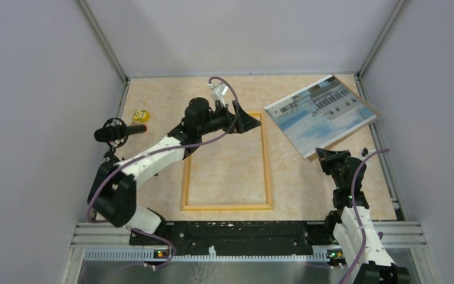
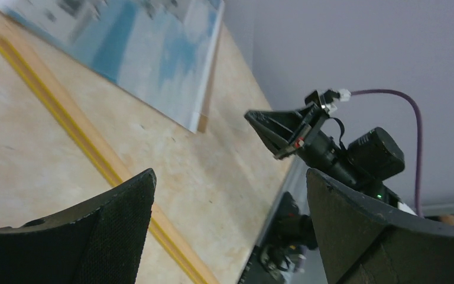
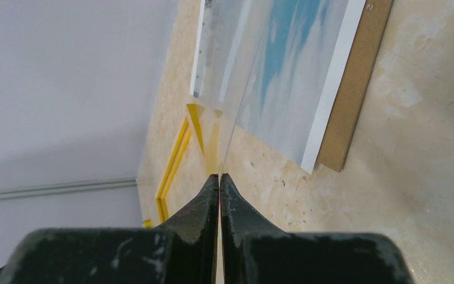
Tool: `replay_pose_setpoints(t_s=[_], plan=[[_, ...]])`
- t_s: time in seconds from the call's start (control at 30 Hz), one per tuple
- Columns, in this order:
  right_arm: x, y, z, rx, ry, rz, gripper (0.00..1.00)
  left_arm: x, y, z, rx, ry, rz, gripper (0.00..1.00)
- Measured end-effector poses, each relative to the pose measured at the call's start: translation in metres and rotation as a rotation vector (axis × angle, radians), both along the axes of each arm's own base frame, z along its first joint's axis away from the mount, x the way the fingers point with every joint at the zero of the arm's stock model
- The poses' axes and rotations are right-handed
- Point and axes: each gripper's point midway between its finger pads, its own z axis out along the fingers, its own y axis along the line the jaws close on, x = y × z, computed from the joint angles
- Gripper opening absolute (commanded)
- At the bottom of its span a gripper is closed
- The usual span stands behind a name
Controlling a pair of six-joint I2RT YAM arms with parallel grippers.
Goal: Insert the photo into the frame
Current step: Pick up the photo frame item at the center of the board.
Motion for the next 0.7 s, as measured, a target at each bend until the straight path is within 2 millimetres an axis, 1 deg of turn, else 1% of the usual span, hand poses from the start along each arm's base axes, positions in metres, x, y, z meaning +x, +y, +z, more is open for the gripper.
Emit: replay_pose_setpoints(t_s=[0.03, 0.13, 0.2, 0.33, 0.43, 0.57, 0.63, 0.7], plan=[[-0.001, 0.001, 0.000, 0.001, -0.002, 0.004, 0.00, -0.001, -0.010, -0.014, -0.019, 0.062, -0.031, 0.98], [-0.002, 0.003, 0.002, 0.004, -0.018, 0.018, 0.00, -0.009, -0.043, -0.063, -0.086, 0.302, -0.120, 0.99], [-0.002, 0.004, 0.004, 0.003, -0.031, 0.022, 0.00, -0.017, -0.064, -0.089, -0.125, 0.445, -0.161, 0.98], [-0.003, 0.005, 0.003, 0.000, -0.036, 0.027, 0.00, -0.035, -0.101, -0.123, -0.208, 0.683, -0.205, 0.98], [-0.004, 0.005, -0.003, -0.001, -0.032, 0.027, 0.00, -0.041, -0.126, -0.134, -0.273, 0.816, -0.215, 0.94], [-0.006, 0.005, -0.008, -0.001, -0.026, 0.028, 0.00, -0.039, -0.158, -0.135, -0.371, 0.934, -0.227, 0.88], [-0.006, 0.005, -0.008, -0.002, -0.034, 0.027, 0.00, -0.036, -0.168, -0.134, -0.418, 0.979, -0.222, 0.85], [-0.005, 0.005, -0.006, -0.002, -0.042, 0.030, 0.00, -0.033, -0.174, -0.136, -0.455, 1.018, -0.213, 0.80]])
